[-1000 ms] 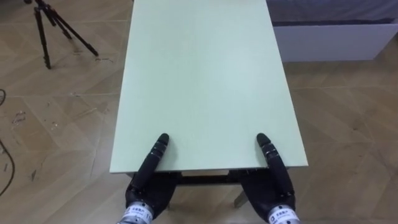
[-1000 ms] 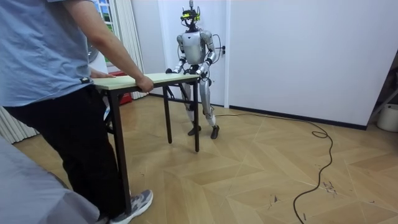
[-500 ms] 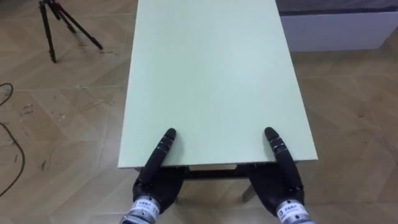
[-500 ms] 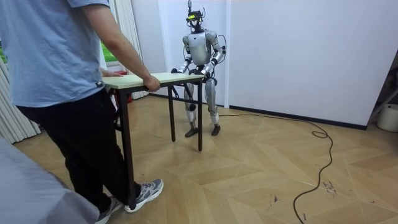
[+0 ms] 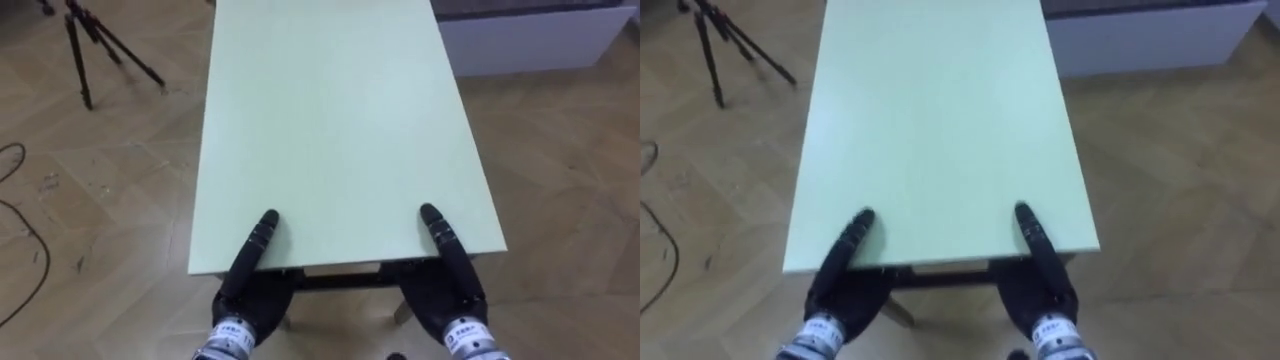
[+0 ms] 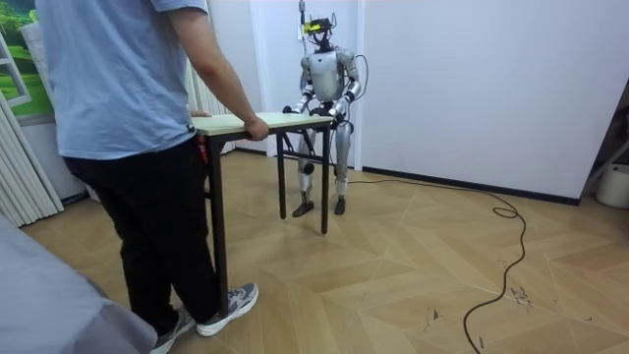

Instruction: Move table with human

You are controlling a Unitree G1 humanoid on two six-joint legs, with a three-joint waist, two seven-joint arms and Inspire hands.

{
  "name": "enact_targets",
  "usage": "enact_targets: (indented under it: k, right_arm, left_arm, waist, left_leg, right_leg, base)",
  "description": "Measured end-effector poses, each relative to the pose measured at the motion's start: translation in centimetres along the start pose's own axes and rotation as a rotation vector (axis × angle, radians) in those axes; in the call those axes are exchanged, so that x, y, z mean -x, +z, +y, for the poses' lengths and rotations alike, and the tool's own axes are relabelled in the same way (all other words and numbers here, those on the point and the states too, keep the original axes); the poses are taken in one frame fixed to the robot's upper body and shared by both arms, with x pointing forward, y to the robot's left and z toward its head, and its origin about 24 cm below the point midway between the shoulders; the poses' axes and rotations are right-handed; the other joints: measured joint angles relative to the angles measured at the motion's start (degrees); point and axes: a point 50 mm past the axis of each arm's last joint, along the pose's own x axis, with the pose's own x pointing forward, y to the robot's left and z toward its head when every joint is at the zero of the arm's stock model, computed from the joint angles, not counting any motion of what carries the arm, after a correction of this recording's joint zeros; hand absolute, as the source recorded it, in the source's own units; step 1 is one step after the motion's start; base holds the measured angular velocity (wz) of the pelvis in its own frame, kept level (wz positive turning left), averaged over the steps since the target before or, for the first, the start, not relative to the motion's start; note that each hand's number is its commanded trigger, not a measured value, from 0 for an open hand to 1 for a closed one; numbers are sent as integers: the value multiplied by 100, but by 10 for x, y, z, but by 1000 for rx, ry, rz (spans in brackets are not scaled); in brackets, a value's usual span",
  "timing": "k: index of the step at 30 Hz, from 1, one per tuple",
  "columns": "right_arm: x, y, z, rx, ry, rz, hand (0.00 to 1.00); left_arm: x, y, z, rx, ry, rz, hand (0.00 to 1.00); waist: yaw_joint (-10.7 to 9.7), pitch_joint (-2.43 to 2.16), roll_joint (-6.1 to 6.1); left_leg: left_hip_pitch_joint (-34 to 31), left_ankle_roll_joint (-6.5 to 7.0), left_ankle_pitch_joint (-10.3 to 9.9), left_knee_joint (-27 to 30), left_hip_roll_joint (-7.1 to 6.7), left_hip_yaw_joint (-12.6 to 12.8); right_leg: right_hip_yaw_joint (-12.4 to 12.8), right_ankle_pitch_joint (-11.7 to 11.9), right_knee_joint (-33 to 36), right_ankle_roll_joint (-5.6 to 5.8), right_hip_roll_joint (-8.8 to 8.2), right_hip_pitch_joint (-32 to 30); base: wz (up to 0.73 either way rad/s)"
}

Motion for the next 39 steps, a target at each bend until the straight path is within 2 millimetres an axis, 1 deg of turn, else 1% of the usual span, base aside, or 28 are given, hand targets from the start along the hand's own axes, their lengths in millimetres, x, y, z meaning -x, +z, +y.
enact_targets:
  k: [1, 2, 3, 4, 5, 6, 7, 8, 10, 11, 12, 13, 14, 17, 19, 21, 25, 26, 28, 29, 31, 32, 33, 35, 36, 37, 38, 39]
  right_arm:
    - [1, -2, -2, -7, -6, 0, 100]
    - [3, -3, -3, -20, -15, 3, 100]
    - [4, -3, -4, -21, -15, 8, 100]
    - [4, -2, -4, -20, -14, 8, 100]
    - [4, -1, -2, -16, -9, 8, 100]
    - [3, 0, -1, -13, -2, 8, 100]
    - [3, 0, 1, -11, 4, 9, 100]
    - [1, -1, 3, -13, 14, 9, 100]
    - [1, -1, 4, -13, 16, 9, 100]
    - [1, -1, 3, -16, 15, 14, 100]
    - [1, -2, 4, -21, 17, 15, 100]
    - [1, -3, 5, -22, 20, 15, 100]
    - [1, -4, 7, -27, 28, 15, 100]
    - [0, -6, 10, -23, 43, 18, 100]
    - [0, -7, 10, -25, 44, 18, 100]
    - [-1, -7, 11, -29, 48, 18, 100]
    - [-2, -8, 12, -35, 48, 17, 100]
    - [-2, -9, 12, -40, 48, 18, 100]
    - [-2, -10, 11, -45, 45, 19, 100]
    - [-2, -11, 10, -49, 41, 20, 100]
    - [-2, -11, 9, -57, 36, 22, 100]
    - [-2, -12, 8, -62, 32, 25, 100]
    - [-1, -12, 8, -62, 30, 26, 100]
    - [0, -12, 6, -67, 24, 28, 100]
    - [0, -12, 6, -69, 23, 27, 100]
    - [0, -12, 6, -70, 24, 27, 100]
    - [0, -12, 7, -70, 24, 27, 100]
    - [0, -11, 7, -66, 26, 27, 100]
  left_arm:
    - [1, 0, 1, -5, 3, 3, 100]
    - [2, 0, 3, -11, 9, 4, 100]
    - [3, 0, 4, -8, 13, 4, 100]
    - [3, 0, 3, -5, 12, 6, 100]
    - [3, -1, 3, 5, 9, 4, 100]
    - [3, -1, 1, 7, 2, 2, 100]
    - [3, 0, 0, 10, -1, -1, 100]
    - [3, 0, -1, 13, -7, -4, 100]
    - [3, 0, -1, 12, -7, -6, 100]
    - [4, 2, 0, 2, -6, -9, 100]
    - [5, 4, -1, -12, -11, -12, 100]
    - [5, 6, -2, -19, -16, -14, 100]
    - [6, 9, -5, -30, -27, -20, 100]
    - [6, 12, -8, -36, -42, -31, 100]
    - [6, 13, -8, -40, -43, -36, 100]
    - [6, 14, -9, -41, -46, -40, 100]
    - [6, 15, -11, -57, -55, -47, 100]
    - [6, 16, -11, -64, -56, -49, 100]
    - [6, 17, -12, -68, -57, -50, 100]
    - [6, 17, -12, -71, -56, -49, 100]
    - [7, 18, -11, -77, -53, -44, 100]
    - [7, 18, -11, -79, -50, -41, 100]
    - [7, 18, -10, -81, -47, -39, 100]
    - [7, 18, -9, -82, -40, -32, 100]
    - [7, 18, -9, -83, -41, -30, 100]
    - [7, 18, -10, -85, -42, -30, 100]
    - [7, 19, -10, -86, -44, -31, 100]
    - [7, 19, -10, -80, -42, -32, 100]
  waist:
    - [-16, -10, -37]
    - [-20, -24, -107]
    - [12, -33, -157]
    - [66, -33, -176]
    - [183, -46, -226]
    - [267, -39, -276]
    - [305, -40, -298]
    - [381, -33, -313]
    - [439, -24, -328]
    - [486, -13, -349]
    - [521, 9, -410]
    - [544, 19, -444]
    - [567, 27, -510]
    - [610, 20, -533]
    - [690, 20, -549]
    - [812, 21, -616]
    - [839, 22, -645]
    - [835, 23, -640]
    - [792, 21, -623]
    - [716, 23, -611]
    - [734, 24, -587]
    - [725, 43, -527]
    - [722, 44, -501]
    - [746, 31, -352]
    - [753, 20, -296]
    - [784, 17, -288]
    - [841, 15, -284]
    - [900, 21, -281]
  left_leg:
    - [3, 21, 12, 5, -4, 95]
    - [-8, 60, 28, 55, -42, 272]
    - [-46, 115, 48, 70, -124, 327]
    - [-64, 132, 56, 76, -159, 387]
    - [-141, 160, 72, 90, -220, 504]
    - [-271, 171, 77, 177, -240, 586]
    - [-367, 171, 78, 247, -240, 594]
    - [-521, 170, 96, 392, -221, 592]
    - [-618, 141, 175, 421, -157, 584]
    - [-664, 115, 227, 423, -90, 589]
    - [-737, 100, 272, 439, -39, 589]
    - [-792, 92, 284, 467, -9, 589]
    - [-938, 88, 305, 534, 28, 589]
    - [-1223, 73, 318, 721, 150, 581]
    - [-1280, 44, 340, 752, 229, 586]
    - [-1366, 18, 409, 763, 301, 602]
    - [-1547, 8, 574, 769, 409, 593]
    - [-1610, -1, 641, 774, 468, 574]
    - [-1716, -25, 777, 758, 497, 420]
    - [-1760, -40, 872, 715, 563, 339]
    - [-1802, -73, 1044, 617, 639, 258]
    - [-1810, -92, 1171, 542, 686, 194]
    - [-1806, -97, 1245, 483, 687, 155]
    - [-1794, -140, 1616, 157, 731, 26]
    - [-1771, -200, 1921, -148, 726, -70]
    - [-1730, -268, 2113, -369, 716, -120]
    - [-1661, -668, 2512, -784, 677, -322]
    - [-1659, -867, 2563, -719, 694, -430]
  right_leg:
    - [14, -231, 456, 26, -85, 58]
    - [107, -528, 1166, 119, -232, 268]
    - [173, -666, 1549, 170, -377, 577]
    - [229, -689, 1632, 188, -424, 729]
    - [256, -695, 1662, 206, -538, 1077]
    - [253, -660, 1513, 212, -598, 1424]
    - [247, -679, 1361, 229, -599, 1575]
    - [233, -784, 1051, 356, -536, 1761]
    - [271, -834, 770, 433, -464, 1872]
    - [293, -886, 647, 478, -380, 1880]
    - [365, -989, 468, 527, -299, 1903]
    - [397, -1064, 364, 528, -255, 1911]
    - [399, -1233, 124, 512, -226, 1920]
    - [322, -1458, -580, 508, -94, 2051]
    - [235, -1465, -1096, 504, -5, 2234]
    - [204, -1464, -1613, 503, 69, 2328]
    - [145, -1460, -2032, 494, 214, 2361]
    - [92, -1452, -2063, 480, 283, 2343]
    - [-70, -1427, -2144, 401, 424, 2348]
    - [-131, -1395, -2146, 335, 521, 2329]
    - [-168, -1327, -2150, 218, 662, 2270]
    - [-228, -1283, -2163, 145, 754, 2267]
    - [-250, -1278, -2161, 135, 787, 2265]
    - [-325, -1187, -2189, -27, 947, 2171]
    - [-378, -1109, -2230, -160, 1047, 2104]
    - [-379, -1073, -2235, -226, 1088, 2043]
    - [-385, -982, -2296, -366, 1165, 1945]
    - [-531, -903, -2317, -459, 1092, 1851]
  base:
    - [34]
    - [7]
    - [-7]
    - [-35]
    - [-46]
    - [-45]
    - [-32]
    - [-21]
    - [-16]
    - [-16]
    - [-16]
    - [-18]
    - [-17]
    - [-20]
    - [-29]
    - [-41]
    - [-7]
    - [9]
    - [24]
    - [23]
    - [13]
    - [14]
    - [22]
    - [20]
    - [13]
    - [11]
    - [0]
    - [-11]
